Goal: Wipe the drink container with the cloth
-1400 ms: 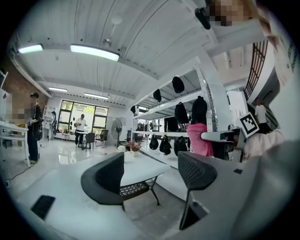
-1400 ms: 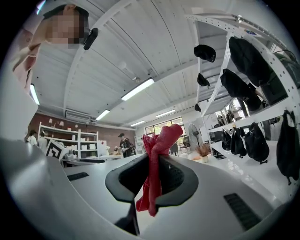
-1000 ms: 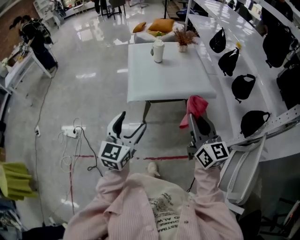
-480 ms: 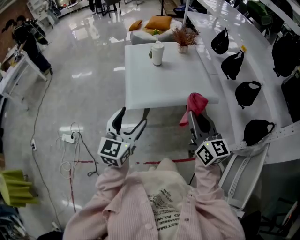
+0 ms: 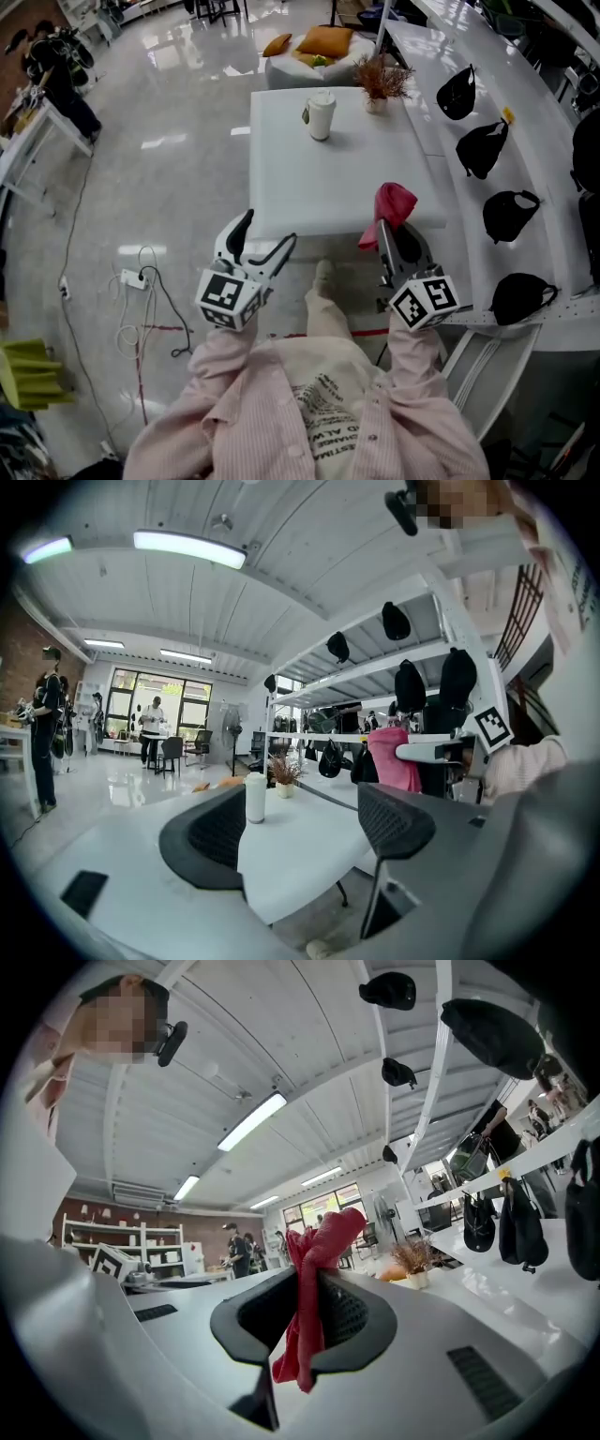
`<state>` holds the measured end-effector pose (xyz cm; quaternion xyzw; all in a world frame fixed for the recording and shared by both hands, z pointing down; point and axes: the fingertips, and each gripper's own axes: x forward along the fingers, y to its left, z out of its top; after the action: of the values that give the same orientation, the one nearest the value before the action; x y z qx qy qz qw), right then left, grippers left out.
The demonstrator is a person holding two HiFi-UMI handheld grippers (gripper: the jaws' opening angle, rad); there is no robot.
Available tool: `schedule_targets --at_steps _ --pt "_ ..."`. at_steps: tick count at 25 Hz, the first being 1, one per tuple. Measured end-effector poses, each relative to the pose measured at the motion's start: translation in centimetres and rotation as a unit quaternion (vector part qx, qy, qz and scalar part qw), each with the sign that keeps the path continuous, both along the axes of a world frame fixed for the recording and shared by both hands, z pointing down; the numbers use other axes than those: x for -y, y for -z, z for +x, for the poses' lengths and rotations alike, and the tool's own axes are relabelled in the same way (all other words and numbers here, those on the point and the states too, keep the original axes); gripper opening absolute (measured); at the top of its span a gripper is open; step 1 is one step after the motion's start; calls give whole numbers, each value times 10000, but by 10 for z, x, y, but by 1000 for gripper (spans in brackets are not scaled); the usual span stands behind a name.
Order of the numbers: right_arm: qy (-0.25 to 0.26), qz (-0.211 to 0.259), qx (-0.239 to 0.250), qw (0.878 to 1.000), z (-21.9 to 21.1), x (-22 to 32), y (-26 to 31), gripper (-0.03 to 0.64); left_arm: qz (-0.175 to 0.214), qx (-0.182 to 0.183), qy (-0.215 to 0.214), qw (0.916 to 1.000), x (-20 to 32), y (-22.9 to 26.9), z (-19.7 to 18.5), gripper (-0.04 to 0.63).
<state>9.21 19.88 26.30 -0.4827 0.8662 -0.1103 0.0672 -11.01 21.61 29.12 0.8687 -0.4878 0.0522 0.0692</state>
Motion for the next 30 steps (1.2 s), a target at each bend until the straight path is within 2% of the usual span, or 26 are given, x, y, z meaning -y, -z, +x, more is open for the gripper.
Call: schedule_targets --at_steps 15,22,30 --pt "526 -415 11 9978 -1 204 -27 48 -352 8 115 9993 192 -19 20 357" --pt "681 -651 6 9956 -1 274 -44 48 -553 19 53 9985 268 -32 34 370" --pt "746 -777 51 9942 -1 332 -56 48 -750 94 52 9971 324 -48 38 371"
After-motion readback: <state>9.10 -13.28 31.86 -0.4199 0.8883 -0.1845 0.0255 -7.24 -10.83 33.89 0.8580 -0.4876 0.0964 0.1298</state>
